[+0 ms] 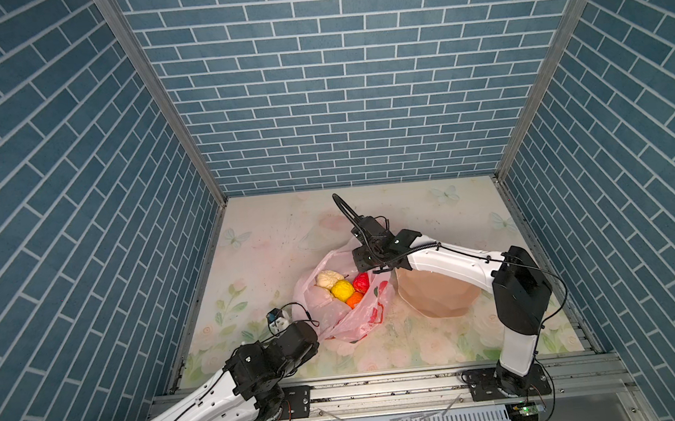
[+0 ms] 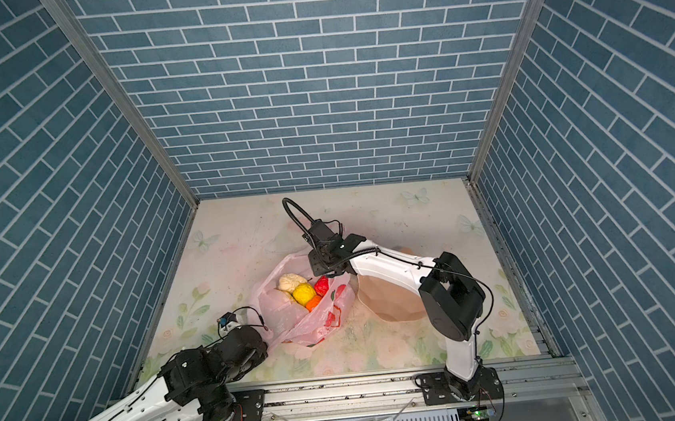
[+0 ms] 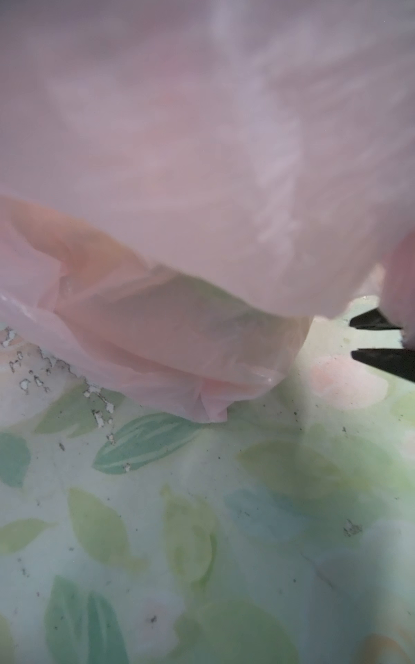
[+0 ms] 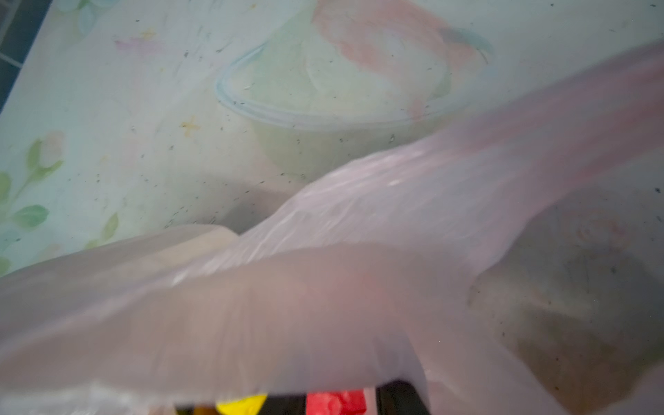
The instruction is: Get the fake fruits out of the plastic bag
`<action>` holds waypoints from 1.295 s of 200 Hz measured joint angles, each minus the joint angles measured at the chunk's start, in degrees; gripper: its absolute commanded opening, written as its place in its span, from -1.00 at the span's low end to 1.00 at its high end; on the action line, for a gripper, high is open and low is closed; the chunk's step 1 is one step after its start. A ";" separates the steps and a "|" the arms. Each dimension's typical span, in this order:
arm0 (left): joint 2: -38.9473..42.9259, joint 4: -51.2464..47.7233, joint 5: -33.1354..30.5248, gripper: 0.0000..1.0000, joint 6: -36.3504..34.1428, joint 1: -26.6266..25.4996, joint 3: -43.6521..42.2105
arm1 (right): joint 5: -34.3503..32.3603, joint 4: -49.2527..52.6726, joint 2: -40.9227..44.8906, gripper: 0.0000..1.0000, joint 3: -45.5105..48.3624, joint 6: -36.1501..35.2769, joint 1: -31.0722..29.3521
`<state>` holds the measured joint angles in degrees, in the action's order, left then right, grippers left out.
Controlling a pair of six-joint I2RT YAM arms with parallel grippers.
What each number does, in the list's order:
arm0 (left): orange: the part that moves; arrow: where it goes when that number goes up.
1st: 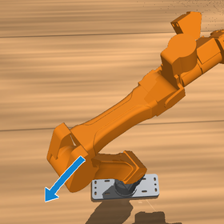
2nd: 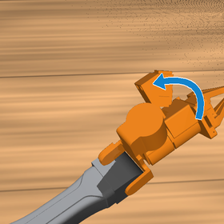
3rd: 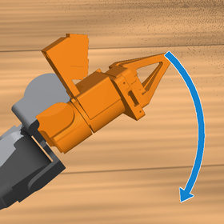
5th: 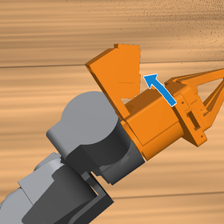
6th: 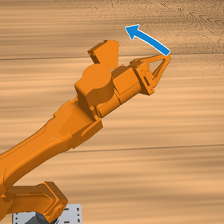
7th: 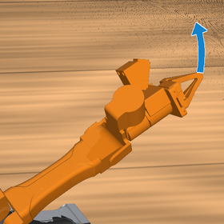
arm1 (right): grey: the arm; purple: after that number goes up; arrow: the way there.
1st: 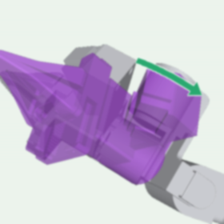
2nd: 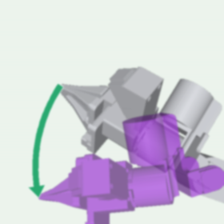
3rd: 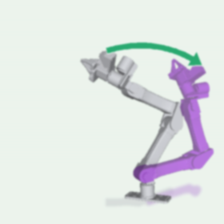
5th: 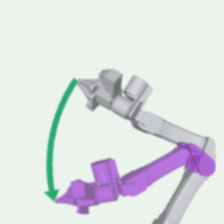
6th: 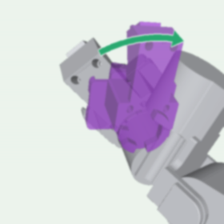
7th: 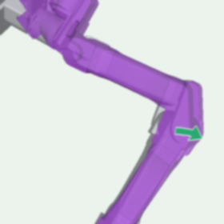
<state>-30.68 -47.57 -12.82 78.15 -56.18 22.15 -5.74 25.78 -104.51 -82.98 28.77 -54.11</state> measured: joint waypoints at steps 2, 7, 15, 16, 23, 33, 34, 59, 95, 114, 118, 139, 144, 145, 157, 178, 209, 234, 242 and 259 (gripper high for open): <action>-0.13 0.07 -0.02 -0.72 -0.07 -0.02 0.13 | 0.20 0.15 0.31 -0.22 0.00 -0.24 -0.28; -0.31 0.20 -0.07 -0.72 -0.33 -0.04 0.39 | 0.42 0.35 0.83 -0.19 0.00 -0.31 -1.01; -0.42 0.42 -0.20 -0.73 -0.63 -0.04 0.81 | 0.81 0.72 1.62 -0.15 0.00 -0.63 -2.19; -0.42 0.44 -0.20 -0.73 -0.66 -0.07 0.87 | 0.87 0.76 1.70 -0.14 0.00 -0.68 -2.36; -0.33 0.57 -0.35 -0.73 -0.83 -0.07 1.07 | 1.09 0.96 2.12 -0.12 0.00 -0.74 -3.23; 0.07 0.76 -0.50 -0.73 -0.98 -0.09 1.11 | 1.60 1.18 2.27 -0.08 0.00 -0.72 -4.50; 0.13 0.74 -0.52 -0.73 -1.01 -0.09 1.11 | 1.62 1.18 2.27 -0.08 0.00 -0.76 -4.59; 1.84 0.61 -0.90 -0.73 -1.03 -0.11 1.11 | 2.71 1.73 1.57 0.01 -0.02 -0.74 -6.73; 4.07 -0.52 -1.09 -0.74 -1.01 -0.11 1.07 | 4.39 1.81 -2.75 0.23 -0.70 -0.76 -7.23; 4.63 -0.98 -1.09 -0.74 -1.01 -0.11 0.94 | 4.92 1.92 -5.57 0.26 -1.46 -0.76 -7.23; 4.72 -1.07 -1.07 -0.74 -0.98 -0.11 0.87 | 4.94 2.01 -6.03 0.26 -1.60 -0.76 -7.23; 4.92 -1.53 -1.05 -0.74 -0.96 -0.22 0.39 | 5.07 2.21 -7.58 0.27 -2.08 -0.79 -7.23; 4.92 -1.68 -1.03 -0.74 -0.96 -0.22 0.33 | 5.09 2.36 -7.85 0.27 -2.27 -0.79 -7.23; 4.92 -1.68 -1.03 -0.74 -0.96 -0.24 0.33 | 5.07 2.40 -7.93 0.27 -2.34 -0.79 -7.23; 4.92 -1.84 -1.01 -0.75 -0.96 -0.26 0.22 | 5.09 2.71 -8.57 0.27 -3.13 -0.81 -7.23; 4.92 -1.88 -0.87 -0.75 -0.94 -0.26 -0.15 | 5.27 2.84 -9.77 0.28 -4.79 -0.81 -7.23; 4.96 -2.05 -0.79 -0.75 -0.76 -0.28 -0.66 | 5.66 2.73 -11.45 0.30 -5.95 -1.03 -7.21; 4.98 -2.08 -0.61 -0.75 -0.72 -0.37 -0.72 | 6.01 2.93 -12.66 0.31 -5.95 -1.18 -6.97; 4.98 -2.08 -0.61 -0.75 -0.72 -0.37 -0.72 | 6.08 2.97 -12.90 0.32 -5.95 -1.18 -6.95; 4.98 -2.08 -0.61 -0.75 -0.70 -0.37 -0.74 | 6.23 2.95 -13.16 0.31 -5.95 -1.20 -6.84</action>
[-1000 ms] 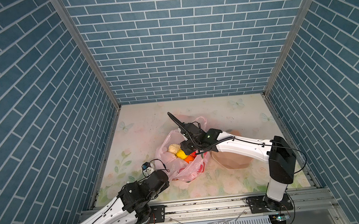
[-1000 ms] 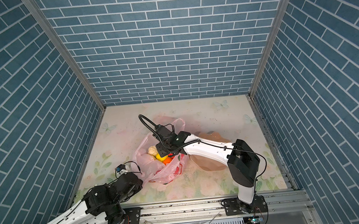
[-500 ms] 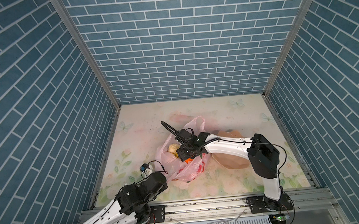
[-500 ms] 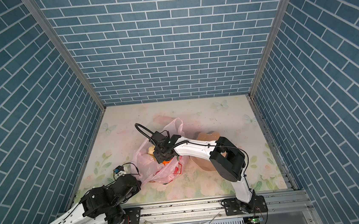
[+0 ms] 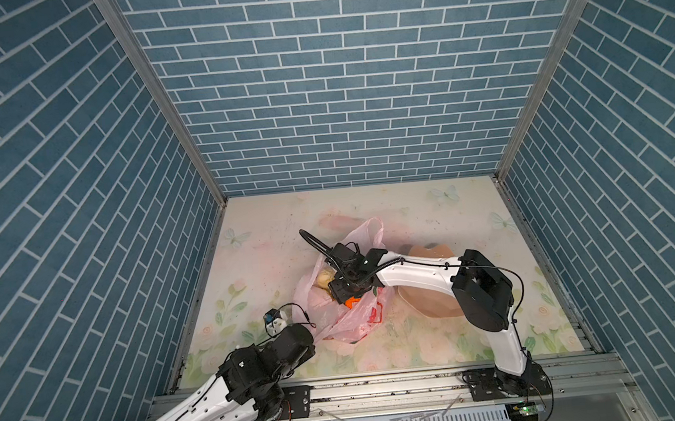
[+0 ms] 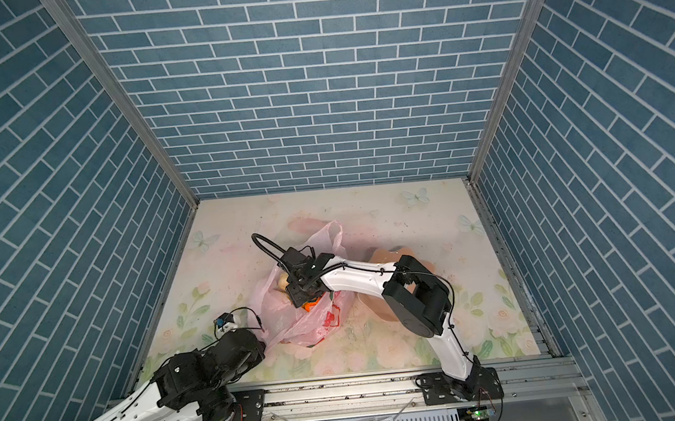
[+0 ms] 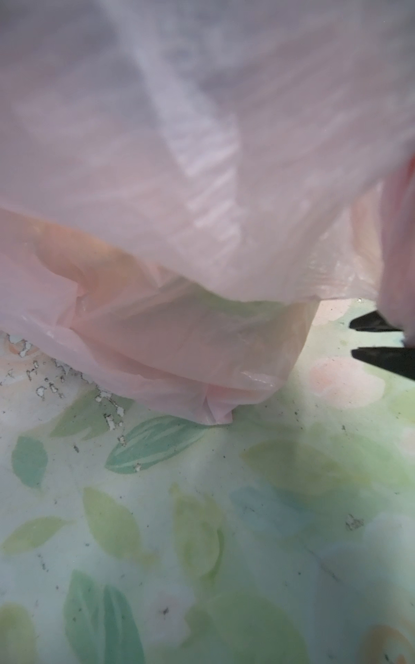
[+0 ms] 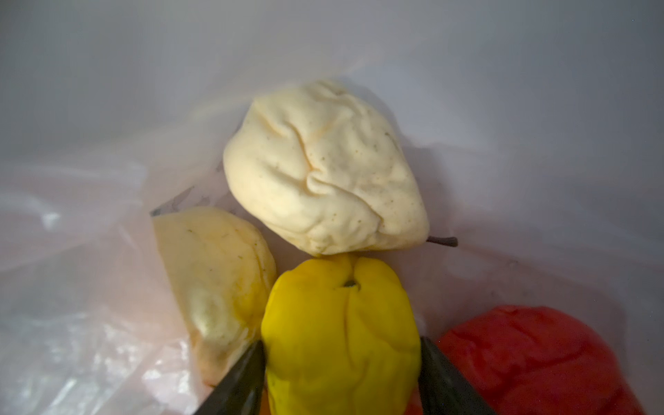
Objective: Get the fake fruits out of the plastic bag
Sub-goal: 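Lower the open right gripper into the bag and grasp the yellow fruit, then lift the yellow fruit out of the bag with the right gripper toward the bowl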
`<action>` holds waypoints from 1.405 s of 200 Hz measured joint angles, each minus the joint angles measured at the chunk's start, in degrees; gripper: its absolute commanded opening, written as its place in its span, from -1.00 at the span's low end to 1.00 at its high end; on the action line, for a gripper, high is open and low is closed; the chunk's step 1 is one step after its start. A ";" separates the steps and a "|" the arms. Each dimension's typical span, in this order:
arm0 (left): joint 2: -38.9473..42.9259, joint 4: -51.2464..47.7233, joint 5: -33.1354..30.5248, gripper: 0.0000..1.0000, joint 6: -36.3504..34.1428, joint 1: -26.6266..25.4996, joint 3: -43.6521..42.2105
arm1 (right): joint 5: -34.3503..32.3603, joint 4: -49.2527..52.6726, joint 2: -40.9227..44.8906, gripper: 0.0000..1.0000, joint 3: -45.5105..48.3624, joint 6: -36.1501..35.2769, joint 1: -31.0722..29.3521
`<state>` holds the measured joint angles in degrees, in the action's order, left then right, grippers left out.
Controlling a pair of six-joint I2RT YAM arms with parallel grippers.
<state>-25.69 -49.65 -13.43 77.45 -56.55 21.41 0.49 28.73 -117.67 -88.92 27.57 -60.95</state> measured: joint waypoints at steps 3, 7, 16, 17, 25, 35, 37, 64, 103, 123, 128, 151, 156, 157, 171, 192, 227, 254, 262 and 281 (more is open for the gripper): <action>0.00 0.00 0.00 -0.75 0.00 0.00 -0.02 | 0.04 0.00 -0.04 0.31 0.00 0.00 0.00; 0.00 0.00 0.00 -0.75 0.00 0.00 -0.04 | 0.11 0.00 -0.09 0.30 0.00 0.00 0.00; -0.02 0.02 0.00 -0.75 0.04 0.00 -0.17 | 0.20 -0.02 -0.11 0.27 0.00 0.00 0.15; 0.00 0.02 0.00 -0.75 0.04 0.00 -0.20 | 0.22 -0.02 -0.11 0.27 0.00 0.02 0.15; -0.02 0.02 0.02 -0.75 0.09 0.00 -0.31 | 0.26 -0.02 -0.11 0.20 0.00 0.02 0.26; -0.02 0.02 0.02 -0.75 0.11 0.00 -0.35 | 0.28 -0.04 -0.11 0.09 0.00 -0.07 0.28; -0.02 0.02 0.02 -0.75 0.13 0.00 -0.35 | 0.31 -0.07 -0.11 0.06 0.00 -0.17 0.35; -0.04 0.04 0.00 -0.75 0.15 0.00 -0.35 | 0.44 -0.20 -0.13 -0.25 0.00 -0.59 0.68; -0.09 0.28 -0.04 -0.75 0.31 0.00 -0.35 | 0.39 -0.26 -0.13 -0.51 0.02 -0.94 1.33; -0.28 0.28 -0.44 -0.75 0.35 0.00 -0.35 | 0.35 -0.26 0.00 -0.56 0.07 -1.07 1.40; -0.33 0.28 -0.50 -0.75 0.37 0.00 -0.35 | 0.33 -0.22 0.07 -0.57 0.07 -1.09 1.40; -0.48 0.26 -1.11 -0.75 0.39 0.00 -0.35 | 0.24 0.00 1.27 -0.59 0.17 -1.11 1.49; -0.50 0.24 -1.31 -0.75 0.39 0.00 -0.33 | 0.24 0.04 1.75 -0.60 0.17 -1.14 1.49; -0.52 0.24 -1.36 -0.75 0.39 0.00 -0.33 | 0.24 0.04 1.84 -0.60 0.17 -1.14 1.49; -0.59 0.15 -2.10 -0.75 0.42 0.00 -0.22 | 0.26 0.07 3.56 -0.61 0.20 -1.38 1.49; -0.63 -0.26 -3.30 -0.74 0.37 0.00 0.57 | 0.33 0.07 6.82 -0.62 0.22 -1.79 1.49; -0.63 -1.18 -5.62 -0.74 0.13 0.00 2.69 | 0.70 0.37 10.80 -0.63 0.22 -2.16 1.49; -0.63 -1.88 -6.97 -0.74 -0.31 0.00 3.17 | 1.03 1.66 12.66 -0.64 0.20 -2.51 1.49; -0.68 -2.14 -7.26 -0.74 -0.44 0.00 3.32 | 1.05 2.19 13.33 -0.64 0.20 -2.60 1.49; -0.72 -2.36 -7.91 -0.74 -0.81 0.00 3.65 | 0.83 3.74 15.47 -0.64 0.20 -3.15 1.49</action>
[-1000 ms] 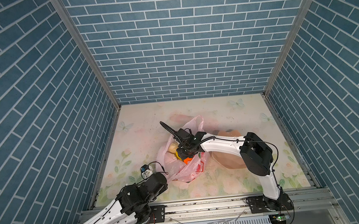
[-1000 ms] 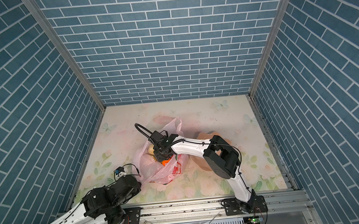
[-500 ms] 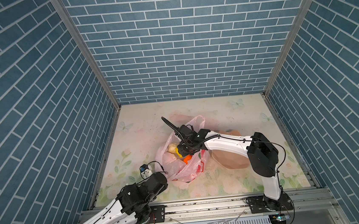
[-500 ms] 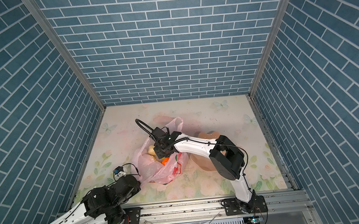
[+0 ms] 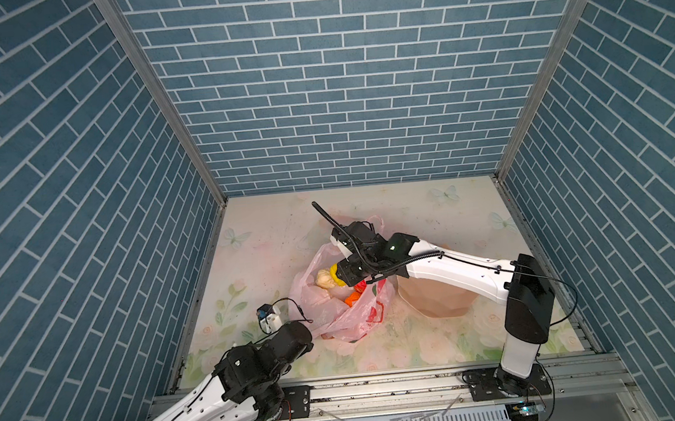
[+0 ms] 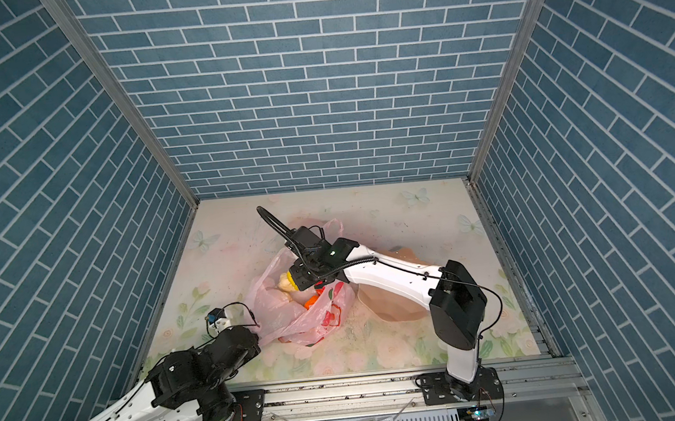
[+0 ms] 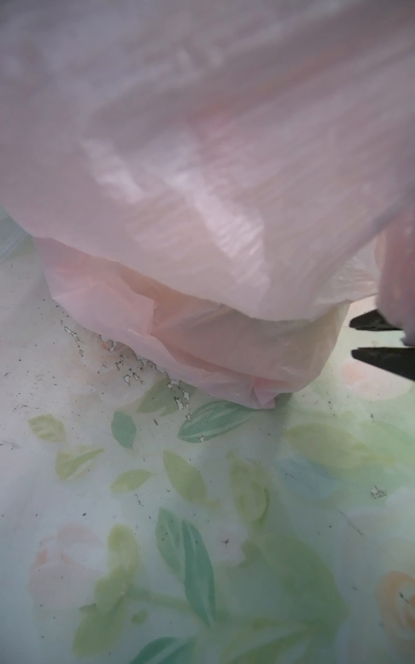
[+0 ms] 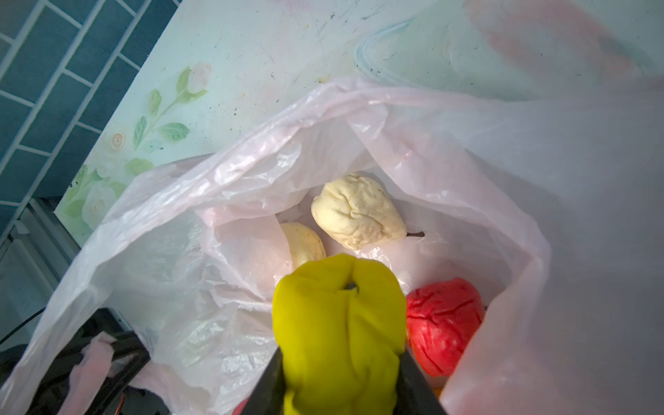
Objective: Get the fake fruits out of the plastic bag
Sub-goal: 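Lift the yellow fruit out of the bag with the right gripper toward the bowl, then lower the yellow fruit into the peach bowl and open the right gripper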
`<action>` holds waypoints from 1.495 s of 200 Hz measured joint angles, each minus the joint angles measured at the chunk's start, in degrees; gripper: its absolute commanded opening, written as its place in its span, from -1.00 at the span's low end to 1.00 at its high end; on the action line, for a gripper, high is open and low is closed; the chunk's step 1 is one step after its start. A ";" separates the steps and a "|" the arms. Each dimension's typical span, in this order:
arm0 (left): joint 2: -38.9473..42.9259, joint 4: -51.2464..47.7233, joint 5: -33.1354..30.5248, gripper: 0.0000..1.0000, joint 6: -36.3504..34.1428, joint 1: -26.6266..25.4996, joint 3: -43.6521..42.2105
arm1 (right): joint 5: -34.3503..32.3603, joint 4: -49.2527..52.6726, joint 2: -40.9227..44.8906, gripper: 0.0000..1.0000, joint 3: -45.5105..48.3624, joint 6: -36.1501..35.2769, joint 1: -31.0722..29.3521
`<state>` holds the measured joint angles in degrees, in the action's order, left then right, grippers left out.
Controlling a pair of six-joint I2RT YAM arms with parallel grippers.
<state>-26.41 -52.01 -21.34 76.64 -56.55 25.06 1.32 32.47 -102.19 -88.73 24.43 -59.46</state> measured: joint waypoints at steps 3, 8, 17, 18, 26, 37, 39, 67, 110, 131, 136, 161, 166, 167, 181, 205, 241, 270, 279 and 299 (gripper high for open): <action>0.00 0.00 -0.09 -0.74 -0.07 0.00 0.02 | -0.02 0.22 0.33 -0.64 0.00 -0.20 0.00; 0.00 0.02 -0.15 -0.74 -0.15 0.00 0.04 | -0.22 0.61 1.16 -0.64 0.00 -0.48 0.00; 0.00 0.02 -0.31 -0.74 -0.26 0.00 0.04 | -0.61 1.38 2.56 -0.64 -0.04 -0.87 0.02; 0.00 0.02 -0.31 -0.74 -0.28 0.00 0.04 | -0.61 1.44 2.64 -0.64 -0.04 -0.90 0.02; 0.00 0.04 -0.37 -0.74 -0.39 0.00 0.04 | -0.98 2.10 3.87 -0.64 -0.07 -1.14 0.09; 0.00 0.07 -0.46 -0.74 -0.52 0.00 0.04 | -1.38 3.13 5.53 -0.64 -0.11 -1.70 0.31; -0.02 0.07 -0.46 -0.74 -0.57 0.00 0.04 | -1.49 3.30 5.84 -0.64 -0.11 -1.84 0.35; -1.03 0.13 -0.48 -0.74 -0.92 0.00 0.24 | -2.91 5.75 9.09 -0.63 -0.39 -3.02 2.03; -2.14 0.70 -0.48 -0.73 -1.49 0.00 0.72 | -5.99 7.89 15.32 -0.63 0.13 -3.93 7.13; -3.43 1.51 -0.46 -0.73 -1.79 0.00 1.18 | -7.74 8.52 19.71 -0.63 2.03 -3.91 10.43; -3.76 1.70 -0.48 -0.73 -1.88 0.00 1.25 | -7.98 8.70 20.65 -0.63 2.67 -3.89 11.23; -5.51 2.64 -0.44 -0.73 -2.56 0.00 1.73 | -8.81 9.20 24.17 -0.63 7.08 -3.80 15.34; -5.81 2.84 -0.44 -0.73 -2.67 0.00 1.86 | -8.83 9.27 24.59 -0.63 8.13 -3.74 16.09; -5.90 2.89 -0.44 -0.73 -2.69 0.00 1.90 | -8.85 9.29 24.65 -0.63 8.28 -3.74 16.17; -6.54 3.34 -0.44 -0.73 -2.99 0.00 2.14 | -8.87 9.31 25.59 -0.63 11.56 -3.63 18.12; -7.10 3.80 -0.42 -0.73 -3.41 0.00 2.36 | -8.61 9.14 26.73 -0.63 17.44 -2.73 20.72; -7.17 3.91 -0.44 -0.73 -3.85 0.00 2.75 | -7.69 7.98 27.17 -0.63 25.16 -0.66 22.97; -7.17 3.91 -0.42 -0.73 -3.85 0.00 2.75 | -6.69 6.36 27.08 -0.61 29.35 0.42 23.80; -7.19 3.91 -0.42 -0.73 -3.87 0.00 2.75 | -6.40 5.73 26.95 -0.58 30.25 0.83 24.00; -7.19 3.91 -0.31 -0.73 -3.85 0.00 2.75 | -5.92 3.91 26.36 -0.55 32.33 1.51 24.41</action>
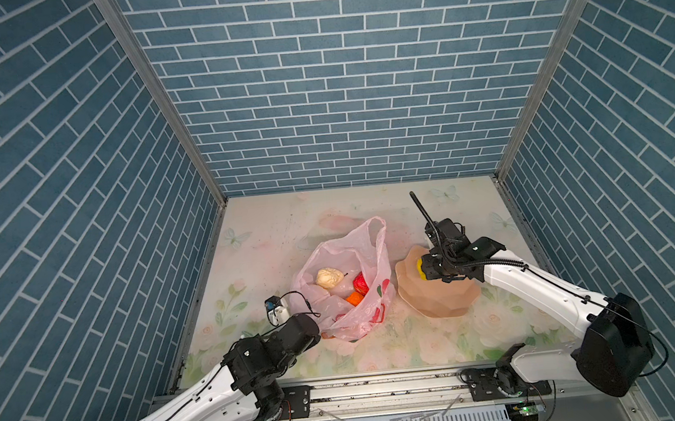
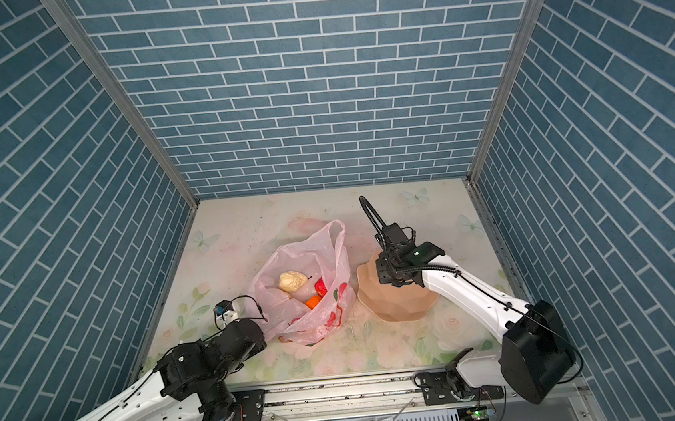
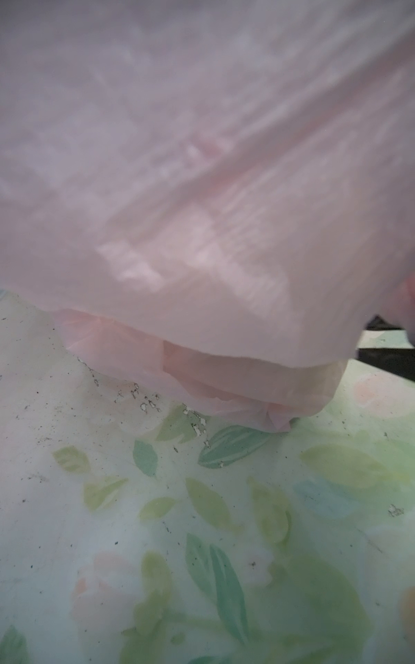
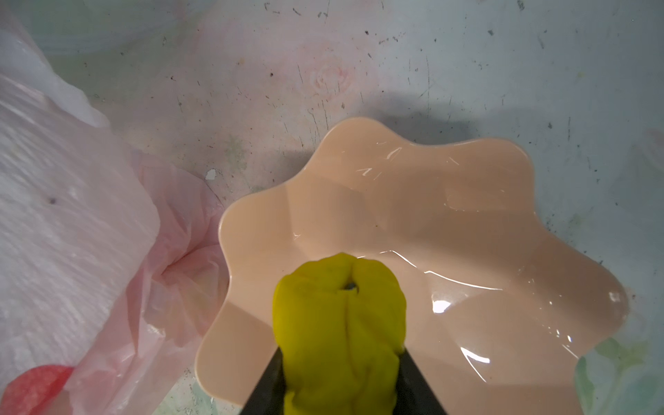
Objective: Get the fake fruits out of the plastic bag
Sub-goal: 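Lower the yellow fruit into the peach bowl and open the right gripper, then move the right gripper back into the bag above the red fruit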
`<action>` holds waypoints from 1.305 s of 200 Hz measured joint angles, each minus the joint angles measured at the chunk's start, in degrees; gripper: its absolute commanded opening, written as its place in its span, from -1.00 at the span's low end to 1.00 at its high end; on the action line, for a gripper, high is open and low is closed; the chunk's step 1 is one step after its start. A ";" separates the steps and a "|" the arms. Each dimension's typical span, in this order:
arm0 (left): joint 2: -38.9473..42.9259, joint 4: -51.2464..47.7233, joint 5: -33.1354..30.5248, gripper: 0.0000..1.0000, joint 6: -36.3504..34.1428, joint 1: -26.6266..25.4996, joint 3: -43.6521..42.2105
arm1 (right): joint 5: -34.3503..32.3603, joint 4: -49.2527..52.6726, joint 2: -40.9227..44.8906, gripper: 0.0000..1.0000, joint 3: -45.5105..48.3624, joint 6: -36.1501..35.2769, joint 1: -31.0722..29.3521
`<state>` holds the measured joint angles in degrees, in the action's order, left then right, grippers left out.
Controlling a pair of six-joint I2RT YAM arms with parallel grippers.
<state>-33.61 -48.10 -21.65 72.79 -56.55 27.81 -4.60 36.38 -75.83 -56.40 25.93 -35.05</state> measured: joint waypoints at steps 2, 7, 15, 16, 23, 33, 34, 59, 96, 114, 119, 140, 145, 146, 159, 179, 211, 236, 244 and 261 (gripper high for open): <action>0.00 0.00 0.02 -0.73 0.00 0.00 0.00 | 0.00 -0.20 -0.13 -0.54 0.24 0.11 0.07; 0.02 0.00 0.04 -0.73 0.00 0.00 0.00 | 0.11 -0.68 -0.37 -0.54 0.87 0.35 0.13; 0.02 0.00 0.07 -0.73 0.00 0.00 0.00 | 0.22 -1.36 -0.83 -0.53 1.84 0.83 0.28; 0.04 0.00 0.09 -0.73 0.00 0.00 0.00 | 0.22 -1.51 -0.87 -0.53 2.03 0.85 0.31; 0.13 0.00 0.11 -0.73 0.02 0.00 0.00 | 0.37 -2.21 -1.29 -0.52 3.04 1.14 0.44; 0.31 0.00 0.15 -0.73 0.02 0.00 0.00 | 0.57 -3.04 -1.88 -0.51 4.42 1.38 0.52; 0.31 0.00 0.15 -0.73 0.02 0.00 0.00 | 0.57 -3.08 -1.92 -0.51 4.50 1.40 0.52; 0.37 -0.02 0.24 -0.73 0.02 0.00 0.00 | 0.92 -4.52 -3.39 -0.47 6.97 2.49 0.68; 0.26 0.04 0.48 -0.73 0.02 0.00 0.00 | 0.94 -6.19 -4.98 -0.19 8.15 2.80 0.94; -0.04 0.52 0.79 -0.73 0.02 0.00 -0.13 | 0.87 -6.91 -5.70 -0.03 8.37 2.93 1.07; -0.20 0.72 0.94 -0.73 0.02 0.00 -0.22 | 0.85 -7.10 -5.77 0.01 8.39 3.21 1.09; -1.07 2.36 1.64 -0.73 0.02 0.00 -1.33 | 0.79 -7.98 -5.84 0.19 8.48 3.61 1.25; -1.36 2.78 1.86 -0.73 0.02 0.00 -1.64 | 0.76 -8.07 -5.84 0.30 8.55 3.85 1.29; -1.40 2.82 1.88 -0.73 0.04 0.00 -1.70 | 0.76 -8.11 -5.84 0.31 8.57 3.80 1.31; -2.16 3.69 2.47 -0.73 0.07 0.00 -2.38 | 0.70 -8.09 -5.84 0.38 8.61 4.02 1.38; -3.65 4.68 3.19 -0.74 0.09 0.00 -2.99 | 0.48 -7.89 -5.81 0.41 8.61 4.07 1.42; -5.01 5.77 3.93 -0.74 0.55 0.00 -4.33 | -0.68 -4.42 -4.07 0.51 8.28 3.85 1.44; -4.92 5.73 4.37 -0.73 1.22 0.00 -5.40 | -2.29 1.01 0.52 0.53 5.55 3.85 1.46; -4.87 5.79 4.59 -0.74 1.38 0.00 -5.64 | -2.78 2.60 2.03 0.53 4.22 3.85 1.46; -4.61 5.77 5.09 -0.74 1.81 -0.07 -6.32 | -3.39 5.44 5.11 0.49 1.29 4.04 1.44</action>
<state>-38.22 -42.33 -16.56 74.61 -56.62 21.50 -7.99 41.82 -70.72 -55.11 29.98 -33.61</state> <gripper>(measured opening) 0.132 0.767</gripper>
